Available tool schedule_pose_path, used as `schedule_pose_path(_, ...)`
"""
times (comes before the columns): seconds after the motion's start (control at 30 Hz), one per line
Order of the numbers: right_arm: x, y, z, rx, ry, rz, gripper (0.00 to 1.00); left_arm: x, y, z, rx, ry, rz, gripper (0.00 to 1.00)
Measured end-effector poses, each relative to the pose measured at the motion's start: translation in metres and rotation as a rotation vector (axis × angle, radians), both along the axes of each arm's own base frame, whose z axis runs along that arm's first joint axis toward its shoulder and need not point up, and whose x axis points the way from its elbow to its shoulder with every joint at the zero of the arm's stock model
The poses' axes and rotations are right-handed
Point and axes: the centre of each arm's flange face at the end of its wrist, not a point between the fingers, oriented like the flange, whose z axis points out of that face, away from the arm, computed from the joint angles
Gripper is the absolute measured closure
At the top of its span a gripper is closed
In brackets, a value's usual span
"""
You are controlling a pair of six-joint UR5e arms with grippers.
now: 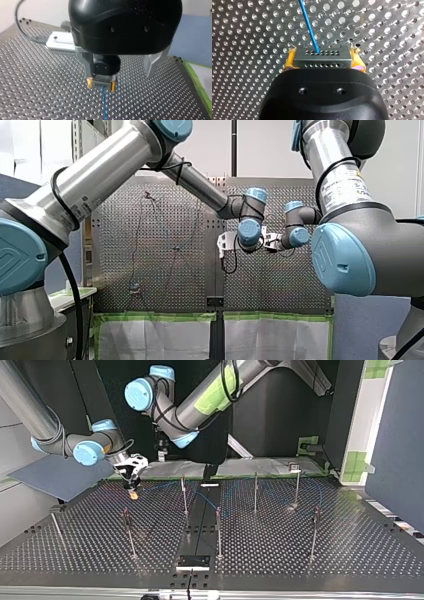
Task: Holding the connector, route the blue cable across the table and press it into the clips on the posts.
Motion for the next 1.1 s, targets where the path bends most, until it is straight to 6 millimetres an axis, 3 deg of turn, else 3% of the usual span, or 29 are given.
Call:
schedule_pose_path(0.3,0.001,0.0,0.0,0.0,0.0,0.002,1.0,0.024,-0.008,0.008,-0.031,-0.024,0.02,0.0)
schedule_pose_path(0.73,0.002,0.001,0.0,0.002,0.0,0.004,1.0,0.05,-0.024,-0.023,-0.034,-0.013,0.046,0.0)
schedule_pose_path(1.0,0.004,0.002,0.0,0.0,0.0,0.007,1.0,0.075,-0.029,-0.014,-0.074,-0.049,0.064,0.0)
schedule_pose_path(1.1,0.004,0.002,0.0,0.0,0.0,0.007,1.0,0.081,-0.034,-0.019,-0.073,-0.048,0.065,0.0)
